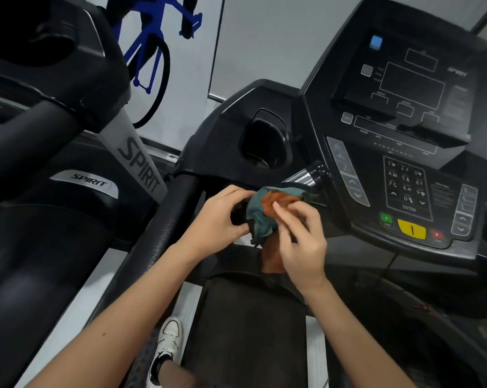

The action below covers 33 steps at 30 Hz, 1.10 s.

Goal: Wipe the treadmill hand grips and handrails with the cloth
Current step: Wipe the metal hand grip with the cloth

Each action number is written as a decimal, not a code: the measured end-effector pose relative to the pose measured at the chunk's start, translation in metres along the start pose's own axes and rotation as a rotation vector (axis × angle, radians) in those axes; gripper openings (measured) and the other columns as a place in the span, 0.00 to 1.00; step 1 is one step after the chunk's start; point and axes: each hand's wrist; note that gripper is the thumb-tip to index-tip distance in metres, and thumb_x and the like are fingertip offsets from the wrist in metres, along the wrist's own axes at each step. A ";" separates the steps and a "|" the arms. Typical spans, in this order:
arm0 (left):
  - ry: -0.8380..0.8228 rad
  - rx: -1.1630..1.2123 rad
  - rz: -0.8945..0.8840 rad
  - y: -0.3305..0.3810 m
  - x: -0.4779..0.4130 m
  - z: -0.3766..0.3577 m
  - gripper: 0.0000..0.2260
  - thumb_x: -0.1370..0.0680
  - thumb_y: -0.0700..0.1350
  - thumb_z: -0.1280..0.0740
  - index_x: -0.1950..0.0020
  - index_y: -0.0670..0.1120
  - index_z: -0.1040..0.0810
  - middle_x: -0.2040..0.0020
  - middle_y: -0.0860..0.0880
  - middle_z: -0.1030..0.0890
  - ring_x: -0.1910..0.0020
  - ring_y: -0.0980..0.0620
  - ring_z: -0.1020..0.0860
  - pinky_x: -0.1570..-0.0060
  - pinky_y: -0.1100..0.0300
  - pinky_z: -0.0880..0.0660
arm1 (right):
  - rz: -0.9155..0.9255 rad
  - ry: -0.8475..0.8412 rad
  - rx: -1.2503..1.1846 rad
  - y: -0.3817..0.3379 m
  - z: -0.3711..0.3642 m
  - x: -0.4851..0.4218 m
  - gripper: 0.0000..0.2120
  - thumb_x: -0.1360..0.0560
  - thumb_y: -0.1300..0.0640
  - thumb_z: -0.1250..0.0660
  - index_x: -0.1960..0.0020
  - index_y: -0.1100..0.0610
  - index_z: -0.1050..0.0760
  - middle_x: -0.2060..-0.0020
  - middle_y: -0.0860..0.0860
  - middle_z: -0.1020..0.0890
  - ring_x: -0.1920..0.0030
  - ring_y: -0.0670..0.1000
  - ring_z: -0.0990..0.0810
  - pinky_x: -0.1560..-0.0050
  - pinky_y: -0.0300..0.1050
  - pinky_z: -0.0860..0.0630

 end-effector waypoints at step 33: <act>0.126 -0.026 0.076 -0.015 0.016 -0.002 0.16 0.31 0.42 0.25 0.44 0.46 0.21 0.52 0.56 0.23 0.51 0.63 0.25 0.48 0.78 0.33 | -0.084 0.061 0.142 0.004 0.013 -0.024 0.17 0.30 0.74 0.37 0.44 0.63 0.21 0.46 0.52 0.30 0.46 0.54 0.30 0.39 0.38 0.33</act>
Point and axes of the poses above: each hand's wrist, its own x-axis away from the middle knuckle, its own z-axis out of the back of the hand, y = z × x
